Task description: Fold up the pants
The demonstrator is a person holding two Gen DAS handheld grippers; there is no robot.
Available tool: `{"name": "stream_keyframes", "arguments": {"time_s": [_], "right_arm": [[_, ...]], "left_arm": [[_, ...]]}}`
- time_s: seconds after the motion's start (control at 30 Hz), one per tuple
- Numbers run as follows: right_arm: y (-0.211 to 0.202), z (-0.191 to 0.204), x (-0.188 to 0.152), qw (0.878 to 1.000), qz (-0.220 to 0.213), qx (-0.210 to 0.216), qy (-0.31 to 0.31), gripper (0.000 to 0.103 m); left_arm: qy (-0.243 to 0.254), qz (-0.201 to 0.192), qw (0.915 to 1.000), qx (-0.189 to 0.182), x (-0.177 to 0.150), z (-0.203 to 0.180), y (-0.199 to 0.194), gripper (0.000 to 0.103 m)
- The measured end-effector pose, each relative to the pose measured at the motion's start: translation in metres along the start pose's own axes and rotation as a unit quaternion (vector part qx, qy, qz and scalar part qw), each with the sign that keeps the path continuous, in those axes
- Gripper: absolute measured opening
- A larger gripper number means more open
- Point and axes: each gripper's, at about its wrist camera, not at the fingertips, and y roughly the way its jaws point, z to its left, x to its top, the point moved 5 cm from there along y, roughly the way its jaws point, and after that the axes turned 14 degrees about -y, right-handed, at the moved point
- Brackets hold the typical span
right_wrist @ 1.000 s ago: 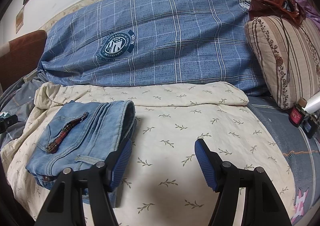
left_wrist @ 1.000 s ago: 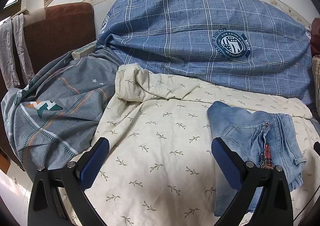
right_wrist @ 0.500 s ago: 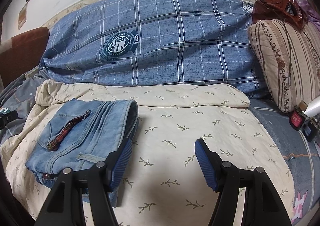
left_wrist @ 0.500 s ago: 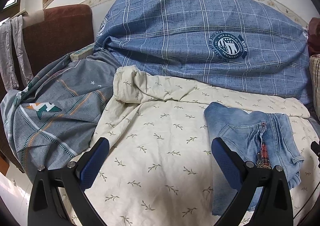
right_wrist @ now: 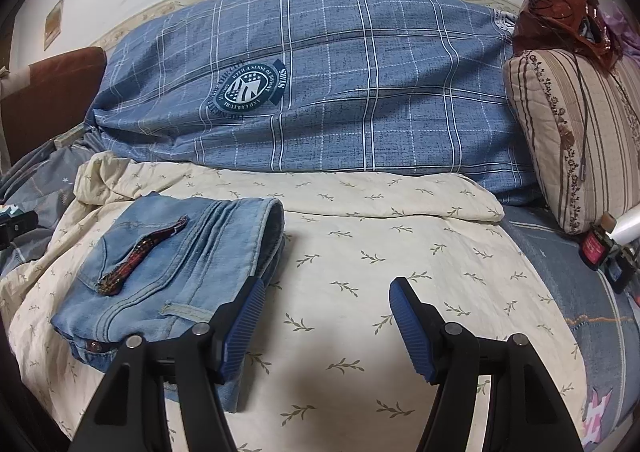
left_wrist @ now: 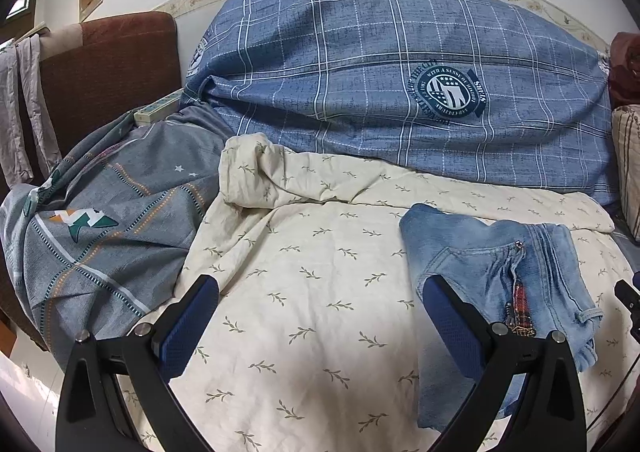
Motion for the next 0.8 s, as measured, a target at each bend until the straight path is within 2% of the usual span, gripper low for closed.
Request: {"name": "stream_keyframes", "arguments": {"time_s": [0.8], "right_arm": [[-0.0005,0.0059,0.0020,1.000,-0.003,0.003,-0.016,0.069]], "left_arm": [[0.001,-0.003,1.0000,-0.007,-0.0003,-0.0018,-0.0016,0.102]]}}
